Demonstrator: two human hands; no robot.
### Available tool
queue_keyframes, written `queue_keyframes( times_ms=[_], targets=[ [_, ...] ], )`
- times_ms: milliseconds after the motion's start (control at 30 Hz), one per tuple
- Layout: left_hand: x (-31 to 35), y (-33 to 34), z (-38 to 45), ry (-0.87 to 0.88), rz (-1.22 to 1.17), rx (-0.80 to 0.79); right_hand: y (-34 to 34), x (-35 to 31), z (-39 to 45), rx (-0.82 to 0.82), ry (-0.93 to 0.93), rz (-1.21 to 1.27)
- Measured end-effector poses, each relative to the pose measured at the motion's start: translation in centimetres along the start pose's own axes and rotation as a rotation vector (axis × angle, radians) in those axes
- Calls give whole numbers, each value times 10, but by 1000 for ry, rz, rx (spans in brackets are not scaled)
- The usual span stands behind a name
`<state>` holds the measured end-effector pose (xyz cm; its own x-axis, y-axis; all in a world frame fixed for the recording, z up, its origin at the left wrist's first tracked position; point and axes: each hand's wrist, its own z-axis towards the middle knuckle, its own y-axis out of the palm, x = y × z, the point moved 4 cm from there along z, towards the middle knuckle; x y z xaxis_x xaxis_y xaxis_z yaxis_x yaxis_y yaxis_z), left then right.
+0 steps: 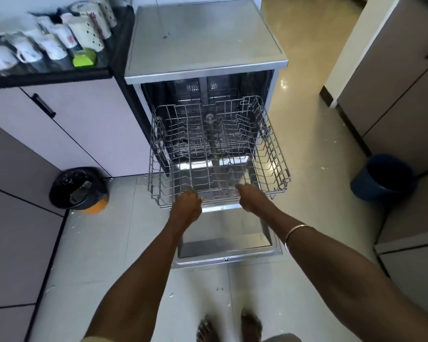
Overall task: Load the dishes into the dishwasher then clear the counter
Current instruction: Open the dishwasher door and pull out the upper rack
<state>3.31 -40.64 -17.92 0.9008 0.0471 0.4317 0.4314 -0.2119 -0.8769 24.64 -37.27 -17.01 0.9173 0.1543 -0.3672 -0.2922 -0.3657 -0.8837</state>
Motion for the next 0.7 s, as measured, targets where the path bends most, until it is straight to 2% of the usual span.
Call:
queue_keyframes(
  times_ms=[367,700],
  targets=[
    [34,-117,-28,-76,-68,-31,-101,-79,-24,-122,-115,-211],
    [39,-185,-51,-124,-80,-19,-137,-127,-45,-124,-57,-122]
  ],
)
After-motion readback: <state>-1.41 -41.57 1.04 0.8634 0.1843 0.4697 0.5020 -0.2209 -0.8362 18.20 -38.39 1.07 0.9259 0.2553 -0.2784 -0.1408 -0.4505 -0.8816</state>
